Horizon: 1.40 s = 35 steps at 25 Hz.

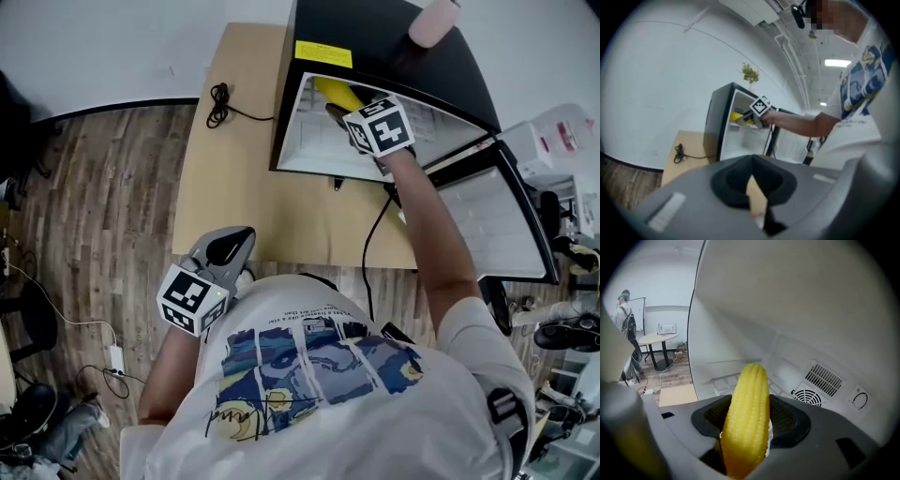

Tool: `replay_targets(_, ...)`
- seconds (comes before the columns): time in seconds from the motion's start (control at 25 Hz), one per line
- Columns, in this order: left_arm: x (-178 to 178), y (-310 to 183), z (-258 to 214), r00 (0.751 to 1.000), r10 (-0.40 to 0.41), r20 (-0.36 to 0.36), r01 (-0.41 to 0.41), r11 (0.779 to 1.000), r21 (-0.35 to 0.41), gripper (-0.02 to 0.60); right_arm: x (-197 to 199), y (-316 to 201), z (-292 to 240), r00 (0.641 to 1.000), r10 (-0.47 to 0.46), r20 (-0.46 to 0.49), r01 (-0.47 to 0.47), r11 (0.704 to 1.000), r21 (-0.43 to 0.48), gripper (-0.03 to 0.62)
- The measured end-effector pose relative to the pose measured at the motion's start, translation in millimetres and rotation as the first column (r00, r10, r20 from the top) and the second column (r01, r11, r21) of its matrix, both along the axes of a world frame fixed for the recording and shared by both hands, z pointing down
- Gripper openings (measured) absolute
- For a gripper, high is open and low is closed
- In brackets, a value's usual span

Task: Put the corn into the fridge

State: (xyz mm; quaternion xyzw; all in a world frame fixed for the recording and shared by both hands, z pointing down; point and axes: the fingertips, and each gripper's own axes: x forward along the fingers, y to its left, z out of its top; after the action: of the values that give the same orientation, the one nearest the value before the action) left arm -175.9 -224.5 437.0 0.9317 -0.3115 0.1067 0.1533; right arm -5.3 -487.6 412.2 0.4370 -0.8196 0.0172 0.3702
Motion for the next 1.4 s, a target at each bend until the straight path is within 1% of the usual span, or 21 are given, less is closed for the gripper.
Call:
replay_targets(0.2,-10,-6,2,1.000,0.015,0.006,-0.015,1.000,-0.002,0.009,-4,-8,3,0.999,-0.008,-0.054,0.010,1.000,0.029,0.250)
replay_targets(0.36,-19,-9,4,1.000,0.019,0.009,-0.019,1.000,-0.007,0.009,-6,-10,3,0.998,-0.010,-0.062,0.012,0.999,0.041,0.250)
replay_targets(0.48,-23,-10,6,1.000,0.022,0.013,-0.022,1.000,-0.013,0.009,-8,-13,5,0.999,-0.018,-0.043,0.020,0.999,0.040,0.250)
replay_targets(0.6,-27,-11,7,1.000,0.021,0.012,-0.021,1.000,-0.013,0.009,-13,-16,7,1.000,-0.030,-0.004,0.030,0.999,0.033,0.250)
replay_targets(0.88,-38,-11,11,1.000,0.004,0.010,-0.003,1.000,-0.023,0.009,-14,-18,8,0.997,-0.064,0.050,0.062,0.997,0.035,0.251)
replay_targets(1.12,-40,-10,10,1.000,-0.007,0.008,0.007,1.000,-0.019,0.009,-11,-18,9,0.992,-0.059,0.110,0.056,0.998,0.031,0.252)
replay_targets(1.4,-31,-5,9,1.000,-0.012,0.006,0.012,1.000,-0.020,0.009,-6,-16,7,0.991,-0.055,0.120,0.051,0.998,0.042,0.256)
